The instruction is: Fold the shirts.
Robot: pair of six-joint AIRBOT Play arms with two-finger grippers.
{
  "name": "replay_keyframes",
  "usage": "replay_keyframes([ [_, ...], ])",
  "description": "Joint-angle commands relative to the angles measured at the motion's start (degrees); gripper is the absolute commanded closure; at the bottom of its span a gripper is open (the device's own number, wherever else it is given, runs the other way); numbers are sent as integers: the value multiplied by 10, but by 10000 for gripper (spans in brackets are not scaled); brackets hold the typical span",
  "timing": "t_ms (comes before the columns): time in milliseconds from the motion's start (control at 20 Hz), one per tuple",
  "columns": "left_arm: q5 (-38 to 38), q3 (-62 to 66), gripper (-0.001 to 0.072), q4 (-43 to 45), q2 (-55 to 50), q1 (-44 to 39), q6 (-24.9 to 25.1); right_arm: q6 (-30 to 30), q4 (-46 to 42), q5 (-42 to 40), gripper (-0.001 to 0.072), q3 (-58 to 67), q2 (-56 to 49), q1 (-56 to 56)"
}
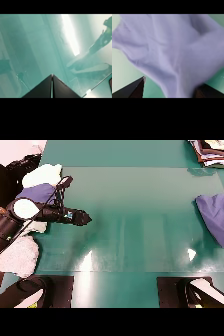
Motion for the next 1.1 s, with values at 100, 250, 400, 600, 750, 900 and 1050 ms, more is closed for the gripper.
replay_keyframes([
  [100, 1, 1, 684, 2, 0, -1, 0, 1, -134, 89, 89, 101, 1, -24],
  [250, 10, 1, 683, 2, 0, -1, 0, 3, -102, 104, 89, 155, 2, 10],
  [400, 9, 1, 683, 2, 0, -1, -1, 12, -16, 109, 90, 165, 13, 121],
  [600, -3, 1, 684, 1, 0, -1, -1, 11, 27, 121, 173, 165, 12, 343],
  [750, 6, 1, 683, 1, 0, -1, -1, 11, 19, 107, 389, 165, 12, 483],
  [900, 11, 1, 683, 1, 0, -1, -1, 10, 18, 93, 698, 165, 12, 574],
  [1050, 11, 1, 684, 1, 0, -1, -1, 10, 18, 91, 699, 165, 12, 616],
])
